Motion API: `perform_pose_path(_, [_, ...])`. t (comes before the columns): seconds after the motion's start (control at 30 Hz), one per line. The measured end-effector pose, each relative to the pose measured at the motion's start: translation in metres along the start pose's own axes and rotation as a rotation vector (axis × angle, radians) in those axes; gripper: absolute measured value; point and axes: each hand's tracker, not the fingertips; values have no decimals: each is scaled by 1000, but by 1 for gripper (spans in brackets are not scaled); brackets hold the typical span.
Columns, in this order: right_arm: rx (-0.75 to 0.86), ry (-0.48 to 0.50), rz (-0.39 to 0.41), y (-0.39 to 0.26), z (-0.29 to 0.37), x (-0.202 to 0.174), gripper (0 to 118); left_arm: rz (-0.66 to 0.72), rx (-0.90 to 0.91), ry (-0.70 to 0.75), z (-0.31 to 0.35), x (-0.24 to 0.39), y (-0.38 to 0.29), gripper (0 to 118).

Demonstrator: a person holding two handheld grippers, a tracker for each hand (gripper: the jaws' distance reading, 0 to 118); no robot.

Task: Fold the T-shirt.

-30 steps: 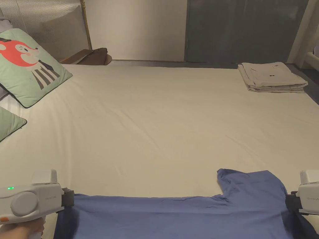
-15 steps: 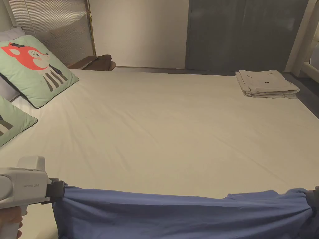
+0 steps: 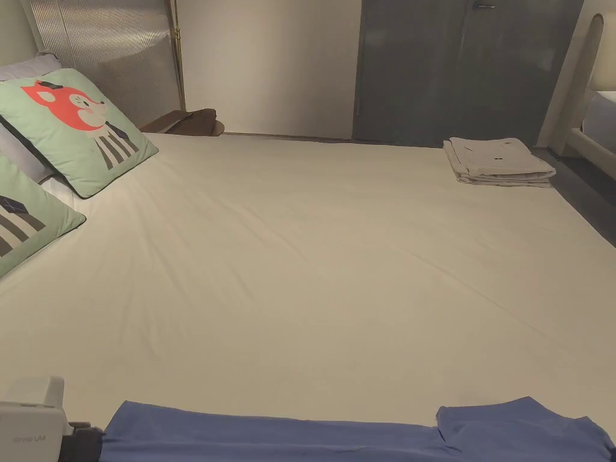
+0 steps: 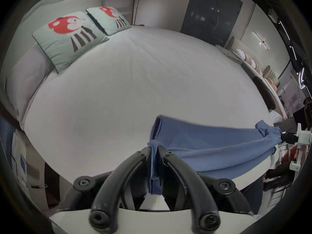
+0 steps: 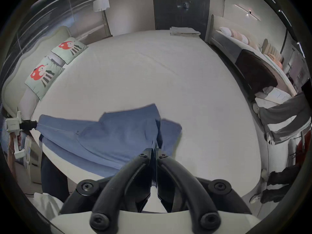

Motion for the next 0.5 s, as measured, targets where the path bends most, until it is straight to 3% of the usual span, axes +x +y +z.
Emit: perform_pose_path(0.5, [-83,-51,-19,-55,-30,-4,3,3,-45,37,-20,-5,-37,5])
